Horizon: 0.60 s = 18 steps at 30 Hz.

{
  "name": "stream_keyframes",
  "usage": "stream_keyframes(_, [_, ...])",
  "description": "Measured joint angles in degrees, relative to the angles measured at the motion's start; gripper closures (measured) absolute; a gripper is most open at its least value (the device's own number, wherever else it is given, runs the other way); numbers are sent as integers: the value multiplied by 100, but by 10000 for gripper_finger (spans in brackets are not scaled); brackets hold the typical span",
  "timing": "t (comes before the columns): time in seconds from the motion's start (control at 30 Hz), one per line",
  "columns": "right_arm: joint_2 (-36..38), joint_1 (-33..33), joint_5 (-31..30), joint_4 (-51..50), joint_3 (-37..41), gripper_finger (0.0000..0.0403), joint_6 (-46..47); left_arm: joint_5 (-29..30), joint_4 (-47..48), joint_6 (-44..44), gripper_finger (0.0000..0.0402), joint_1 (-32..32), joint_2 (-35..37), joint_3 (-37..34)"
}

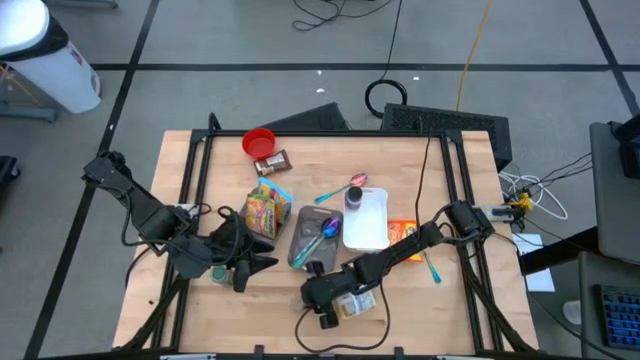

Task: Pick & Place Food Item
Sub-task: Put the brown bottle into the white bin

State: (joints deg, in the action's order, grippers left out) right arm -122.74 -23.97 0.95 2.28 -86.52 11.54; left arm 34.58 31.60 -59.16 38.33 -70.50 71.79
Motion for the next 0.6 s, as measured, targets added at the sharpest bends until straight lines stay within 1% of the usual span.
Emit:
stream_keyframes(0.17, [7, -4, 74, 92, 0, 243, 129, -12, 2, -1, 190, 0, 0, 0])
stream_keyframes(0.23, [7, -4, 70, 92, 0, 227, 130, -109, 6, -15, 190, 0, 0, 0])
stream_keyframes(0.33, [7, -2, 63, 92, 0, 204, 233, -386, 105, -185, 190, 2, 0, 0])
stream_keyframes(0.47, [36, 60, 76, -17, 0, 180, 417, -1023, 318, -593, 190, 1, -113, 0])
stream_keyframes(0.53, [148, 97, 75, -258, 0, 173, 427, -1204, 324, -677, 190, 37, -286, 0])
stream_keyframes(0.6, [314, 142, 76, -473, 0, 167, 406, -1213, 323, -755, 190, 128, -486, 0])
